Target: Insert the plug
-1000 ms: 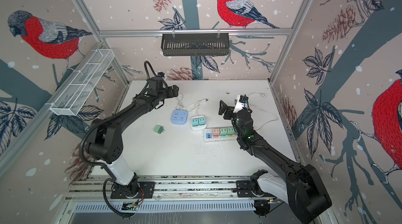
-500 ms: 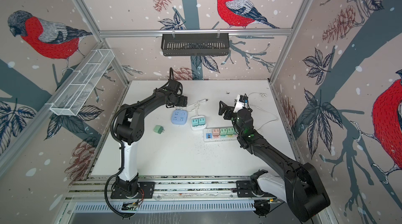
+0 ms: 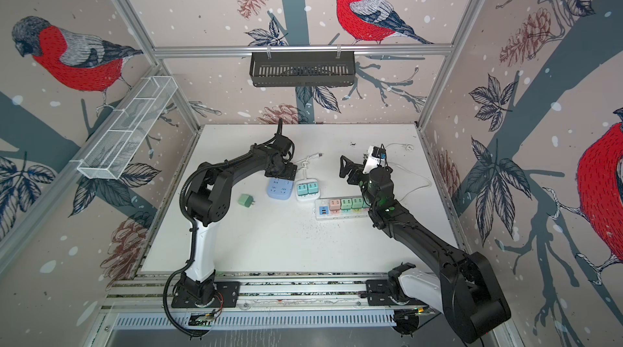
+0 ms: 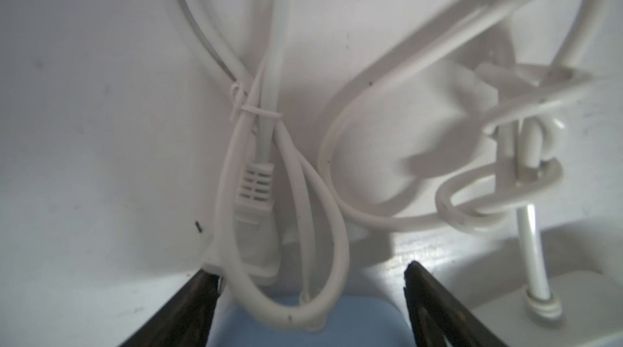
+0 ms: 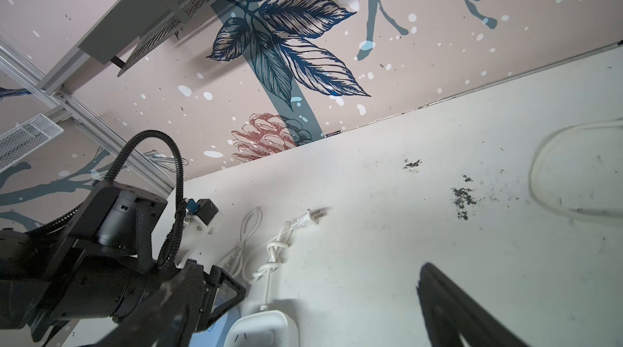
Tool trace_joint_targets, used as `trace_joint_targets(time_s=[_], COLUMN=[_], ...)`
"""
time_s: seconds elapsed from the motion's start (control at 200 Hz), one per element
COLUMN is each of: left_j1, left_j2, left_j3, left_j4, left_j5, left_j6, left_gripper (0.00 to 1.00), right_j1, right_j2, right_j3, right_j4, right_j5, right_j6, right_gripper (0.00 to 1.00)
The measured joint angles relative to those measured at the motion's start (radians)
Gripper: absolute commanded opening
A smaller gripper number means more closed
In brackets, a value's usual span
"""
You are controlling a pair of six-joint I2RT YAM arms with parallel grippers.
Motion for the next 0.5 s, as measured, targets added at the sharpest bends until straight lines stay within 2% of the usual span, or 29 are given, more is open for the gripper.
trace_joint_targets(time_s=[0.165,0.5], left_j1=[0.000,0.000], left_j2=[-0.059,-0.319], left_j3=[-0.082,-0.377], left_j4=[-0.001,0.093], left_j5=[0.000,-0.004], left_j6=[-0.063,-0.191], left_gripper=[0.82,0.81], right_j1=[-0.003,-0.009], right_j2=[0.002,0.008], right_j3=[0.000,0.000], right_j4=[0.000,0.000], right_j5=[-0.006,-0.018], right_j6=[0.000,0.005], right_gripper=[1.00,1.00])
